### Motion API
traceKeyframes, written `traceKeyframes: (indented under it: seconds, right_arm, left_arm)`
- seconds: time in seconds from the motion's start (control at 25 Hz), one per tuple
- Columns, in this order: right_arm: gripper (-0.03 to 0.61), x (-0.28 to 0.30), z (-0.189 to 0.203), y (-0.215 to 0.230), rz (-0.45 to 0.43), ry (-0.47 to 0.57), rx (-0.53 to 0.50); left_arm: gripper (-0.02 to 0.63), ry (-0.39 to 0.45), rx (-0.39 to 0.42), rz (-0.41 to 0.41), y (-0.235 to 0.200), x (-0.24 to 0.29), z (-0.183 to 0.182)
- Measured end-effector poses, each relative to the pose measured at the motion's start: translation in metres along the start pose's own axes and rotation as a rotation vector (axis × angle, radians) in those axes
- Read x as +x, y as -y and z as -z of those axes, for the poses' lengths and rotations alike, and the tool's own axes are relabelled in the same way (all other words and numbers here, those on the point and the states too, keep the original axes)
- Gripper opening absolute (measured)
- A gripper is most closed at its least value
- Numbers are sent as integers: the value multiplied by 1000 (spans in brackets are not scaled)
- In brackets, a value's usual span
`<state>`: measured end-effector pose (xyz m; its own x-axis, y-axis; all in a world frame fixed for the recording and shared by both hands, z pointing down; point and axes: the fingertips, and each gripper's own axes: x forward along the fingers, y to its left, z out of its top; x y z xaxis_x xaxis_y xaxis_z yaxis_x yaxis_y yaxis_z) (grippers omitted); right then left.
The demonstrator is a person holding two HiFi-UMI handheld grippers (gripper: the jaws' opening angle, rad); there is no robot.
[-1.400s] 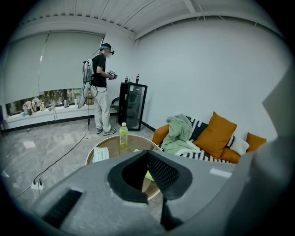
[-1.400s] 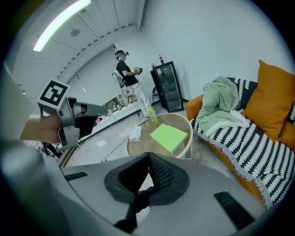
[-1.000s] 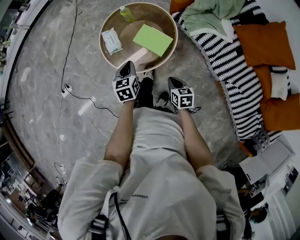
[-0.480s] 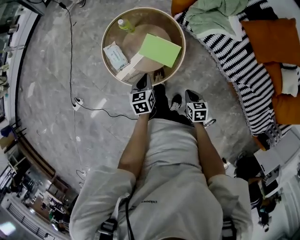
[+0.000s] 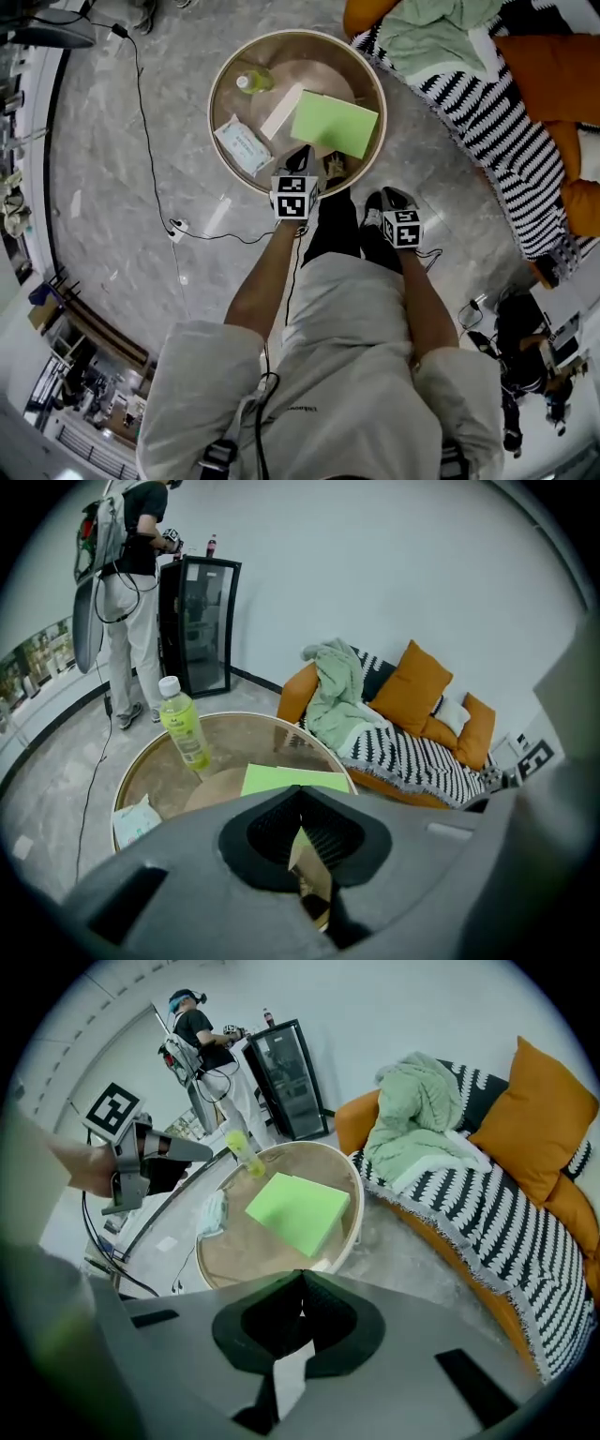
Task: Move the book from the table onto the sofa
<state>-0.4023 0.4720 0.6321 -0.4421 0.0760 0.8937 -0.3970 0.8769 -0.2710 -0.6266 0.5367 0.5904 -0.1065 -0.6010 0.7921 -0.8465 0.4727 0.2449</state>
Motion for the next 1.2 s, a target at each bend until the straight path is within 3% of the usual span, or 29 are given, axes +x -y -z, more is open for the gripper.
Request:
traceKeyframes:
  seconds: [0.2, 0.36, 0.48, 0.68, 0.96, 1.08, 1.2]
  right_arm:
    - [6, 21, -37, 3, 20, 16, 117]
    - [6, 37, -71, 29, 111, 76, 211]
    - [6, 58, -81, 40, 141, 94, 298]
    - [8, 87, -91, 50, 143, 102, 316]
    - [8, 115, -72, 47, 108, 72, 332]
    - [8, 124, -68, 44, 84, 45, 273]
    - [12, 127, -63, 47, 77, 49, 312]
  left_arm:
    - [9, -134, 73, 31, -42, 33, 0]
    - [9, -242, 20, 22, -76, 64, 18]
    - [9, -300, 40, 42, -93, 81, 30]
    - [9, -305, 2, 84, -102, 114, 24]
    - [11, -297, -15, 149, -96, 141, 22]
    - [11, -260, -60, 139, -95, 145, 16]
    - [19, -257, -79, 116, -100, 148, 21]
